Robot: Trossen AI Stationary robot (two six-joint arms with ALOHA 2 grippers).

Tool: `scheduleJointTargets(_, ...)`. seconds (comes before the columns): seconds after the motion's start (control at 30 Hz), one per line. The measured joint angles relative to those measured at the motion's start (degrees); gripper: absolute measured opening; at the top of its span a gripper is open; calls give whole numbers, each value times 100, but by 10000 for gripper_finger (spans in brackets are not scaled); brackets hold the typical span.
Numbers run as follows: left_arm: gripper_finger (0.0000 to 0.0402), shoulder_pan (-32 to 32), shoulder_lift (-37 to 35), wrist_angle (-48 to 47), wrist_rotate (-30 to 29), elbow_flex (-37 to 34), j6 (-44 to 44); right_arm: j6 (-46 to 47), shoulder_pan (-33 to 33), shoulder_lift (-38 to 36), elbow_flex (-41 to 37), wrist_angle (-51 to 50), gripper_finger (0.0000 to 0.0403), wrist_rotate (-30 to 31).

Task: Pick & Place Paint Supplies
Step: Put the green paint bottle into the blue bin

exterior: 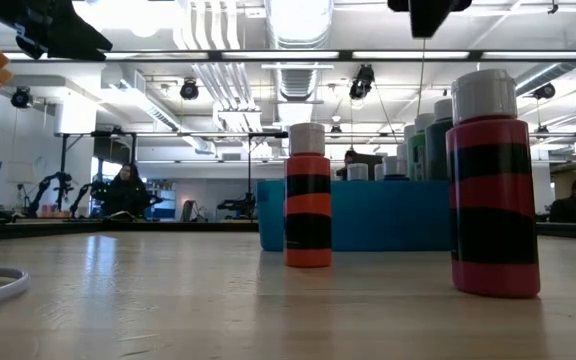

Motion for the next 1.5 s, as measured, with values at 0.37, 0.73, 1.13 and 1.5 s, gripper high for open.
scheduleJointTargets(0.37, 289, 1, 0, -11, 0, -29, 5, 310, 4, 611, 618, -970, 230, -37)
scheduleJointTargets(0.73, 289, 2, 0, -15, 0, -31, 136, 291, 0, 517, 382, -878, 240, -168)
scheduleJointTargets(1.13, 289, 0, 0, -15, 0, -31, 136, 457, 4, 508, 345, -805, 251, -164)
scheduleJointTargets(1.5, 289, 2, 0, -15, 0, -31, 136, 703, -31, 115, 205, -739, 242, -5)
